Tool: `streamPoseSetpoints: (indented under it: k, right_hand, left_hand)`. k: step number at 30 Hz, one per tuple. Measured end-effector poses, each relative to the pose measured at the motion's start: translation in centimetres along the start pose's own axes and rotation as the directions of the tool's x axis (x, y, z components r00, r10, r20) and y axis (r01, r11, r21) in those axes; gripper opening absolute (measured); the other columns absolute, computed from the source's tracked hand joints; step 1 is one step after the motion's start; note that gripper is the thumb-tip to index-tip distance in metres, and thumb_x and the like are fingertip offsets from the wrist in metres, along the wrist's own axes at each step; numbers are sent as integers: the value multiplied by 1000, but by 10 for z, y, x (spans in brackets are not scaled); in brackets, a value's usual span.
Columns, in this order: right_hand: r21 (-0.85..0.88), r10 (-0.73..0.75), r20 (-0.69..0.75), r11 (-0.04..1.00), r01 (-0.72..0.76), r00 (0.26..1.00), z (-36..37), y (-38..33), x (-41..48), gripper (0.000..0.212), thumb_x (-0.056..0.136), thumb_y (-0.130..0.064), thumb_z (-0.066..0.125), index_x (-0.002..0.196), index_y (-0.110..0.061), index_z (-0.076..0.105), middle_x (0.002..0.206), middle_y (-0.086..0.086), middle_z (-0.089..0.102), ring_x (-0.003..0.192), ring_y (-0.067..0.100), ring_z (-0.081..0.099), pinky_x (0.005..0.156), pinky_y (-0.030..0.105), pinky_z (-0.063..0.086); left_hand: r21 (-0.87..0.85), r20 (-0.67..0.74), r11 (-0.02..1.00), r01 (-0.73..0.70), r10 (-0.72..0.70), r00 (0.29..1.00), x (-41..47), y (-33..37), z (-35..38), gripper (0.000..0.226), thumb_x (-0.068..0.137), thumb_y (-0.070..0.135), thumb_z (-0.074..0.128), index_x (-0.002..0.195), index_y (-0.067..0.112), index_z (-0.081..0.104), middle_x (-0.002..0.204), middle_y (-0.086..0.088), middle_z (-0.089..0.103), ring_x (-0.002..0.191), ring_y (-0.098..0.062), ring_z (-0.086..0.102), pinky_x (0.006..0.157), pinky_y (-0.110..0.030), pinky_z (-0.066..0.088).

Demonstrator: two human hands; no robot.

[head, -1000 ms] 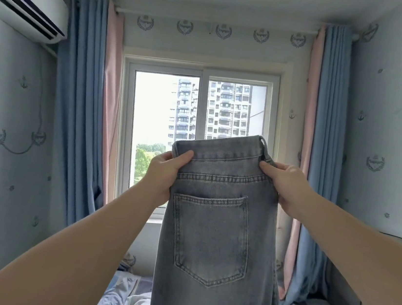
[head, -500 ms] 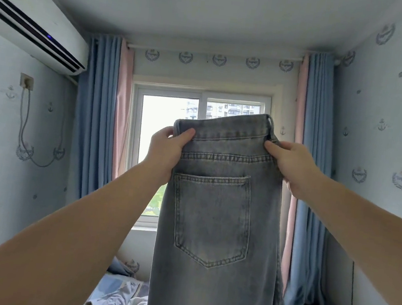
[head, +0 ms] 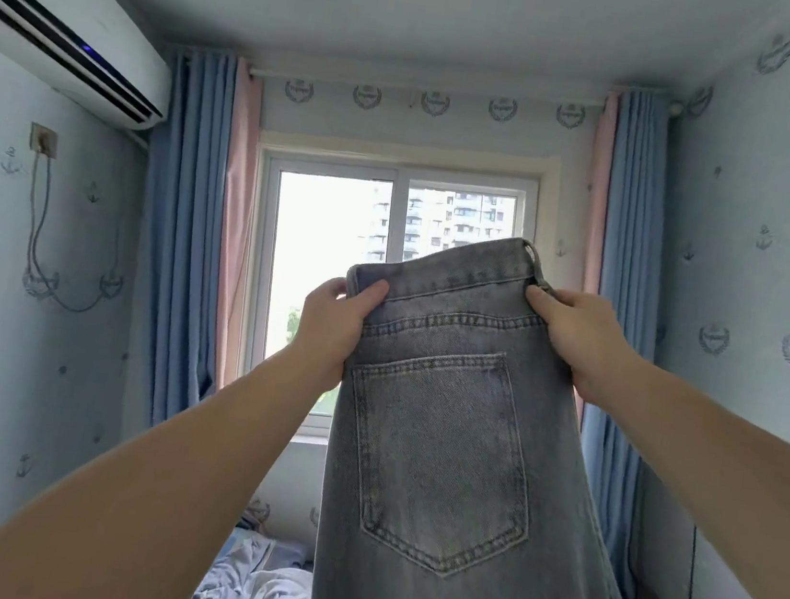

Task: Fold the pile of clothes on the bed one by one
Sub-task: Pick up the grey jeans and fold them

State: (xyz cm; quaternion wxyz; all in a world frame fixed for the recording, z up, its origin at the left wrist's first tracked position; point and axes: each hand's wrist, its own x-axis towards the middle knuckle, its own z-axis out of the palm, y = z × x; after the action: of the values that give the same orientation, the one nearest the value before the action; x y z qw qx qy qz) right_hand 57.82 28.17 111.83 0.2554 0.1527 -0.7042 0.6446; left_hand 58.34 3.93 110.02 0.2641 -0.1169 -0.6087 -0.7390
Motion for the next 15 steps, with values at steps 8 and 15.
streamPoseSetpoints:
  k: [8,15]
  right_hand:
    - [-61,220,44,974,-217,975,76,189,69,14,96,-31,68,92,-19,75,87,-2,75,80,13,69,70,25,57]
    - [-290,436,72,869,-400,897,161,460,108,21,97,-27,66,88,-9,73,91,8,76,79,18,66,77,37,57]
  left_hand:
    - [-11,-74,976,218,-218,973,84,-196,-50,25,88,23,78,109,15,67,103,-11,76,91,-30,74,78,-46,63]
    - [97,-143,922,374,-359,922,148,-458,-122,12,90,10,73,95,13,63,88,-2,73,82,-20,67,80,-39,58]
